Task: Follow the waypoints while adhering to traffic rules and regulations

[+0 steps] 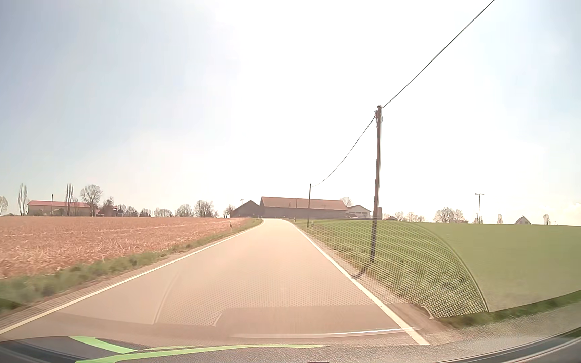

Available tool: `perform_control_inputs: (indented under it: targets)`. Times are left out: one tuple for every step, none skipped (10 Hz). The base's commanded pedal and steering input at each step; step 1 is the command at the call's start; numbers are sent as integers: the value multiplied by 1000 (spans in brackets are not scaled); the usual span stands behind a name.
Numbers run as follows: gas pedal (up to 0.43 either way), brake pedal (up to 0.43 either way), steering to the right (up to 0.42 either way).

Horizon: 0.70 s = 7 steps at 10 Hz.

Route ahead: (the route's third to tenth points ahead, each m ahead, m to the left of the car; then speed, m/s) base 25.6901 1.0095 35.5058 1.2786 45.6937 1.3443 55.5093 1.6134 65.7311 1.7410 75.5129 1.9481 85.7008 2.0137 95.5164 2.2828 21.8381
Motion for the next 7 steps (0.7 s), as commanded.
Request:
perform_control_inputs:
  targets:
    - [248, 0, -1]
    - [248, 0, -1]
    - [248, 0, -1]
    - [248, 0, -1]
    - [248, 0, -1]
    - [248, 0, -1]
    - [248, 0, -1]
